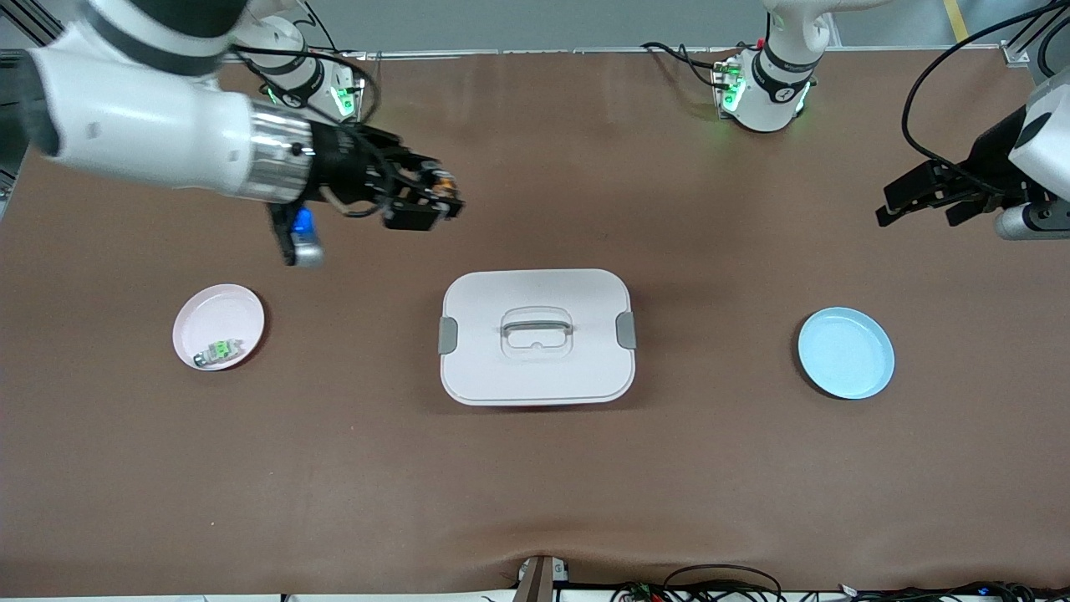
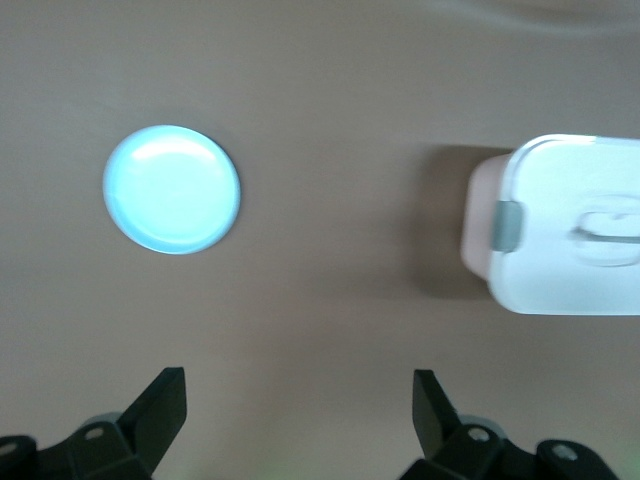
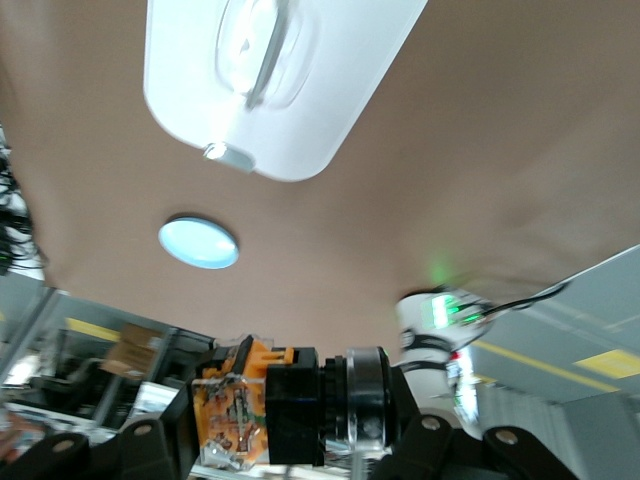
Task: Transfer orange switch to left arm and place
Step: 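Lift the orange switch with the right gripper and carry it over the box, then hold the switch above the box while the left gripper reaches toward it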
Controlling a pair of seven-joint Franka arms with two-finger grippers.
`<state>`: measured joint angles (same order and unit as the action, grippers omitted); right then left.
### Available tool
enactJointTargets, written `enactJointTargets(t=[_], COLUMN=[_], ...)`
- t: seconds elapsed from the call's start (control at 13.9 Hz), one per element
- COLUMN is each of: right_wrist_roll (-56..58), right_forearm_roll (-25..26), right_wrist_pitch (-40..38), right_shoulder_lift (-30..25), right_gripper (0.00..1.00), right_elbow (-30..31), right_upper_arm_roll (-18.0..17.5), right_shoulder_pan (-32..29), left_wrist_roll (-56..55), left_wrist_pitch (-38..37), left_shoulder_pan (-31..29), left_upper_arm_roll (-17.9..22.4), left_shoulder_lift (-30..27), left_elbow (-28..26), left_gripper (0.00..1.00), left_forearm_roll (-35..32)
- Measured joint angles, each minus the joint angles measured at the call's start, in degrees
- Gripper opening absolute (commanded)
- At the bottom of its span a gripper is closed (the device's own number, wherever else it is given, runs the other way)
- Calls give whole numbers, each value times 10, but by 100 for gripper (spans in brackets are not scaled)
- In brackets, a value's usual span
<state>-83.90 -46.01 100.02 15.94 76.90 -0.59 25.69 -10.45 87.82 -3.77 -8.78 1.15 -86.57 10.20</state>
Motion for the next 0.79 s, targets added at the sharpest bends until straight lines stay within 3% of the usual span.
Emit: enactJointTargets(t=[0.22,0.79], right_wrist_roll=[-62,-139], right_forearm_roll=[-12,-45], right_wrist_pitch=[90,215], right_shoulder_lift=[37,79], right_gripper=[29,29], right_elbow=[0,-1], right_upper_arm_roll=[0,1], right_shoulder_pan=[49,104], left_wrist_roll=[-48,-67], left_wrist_pitch=[1,36], left_shoulder_pan=[5,40], left_upper_arm_roll=[-2,-6], left_shoulder_lift=[5,23], left_elbow=[0,0], left_gripper=[100,100], left_forearm_roll=[52,148])
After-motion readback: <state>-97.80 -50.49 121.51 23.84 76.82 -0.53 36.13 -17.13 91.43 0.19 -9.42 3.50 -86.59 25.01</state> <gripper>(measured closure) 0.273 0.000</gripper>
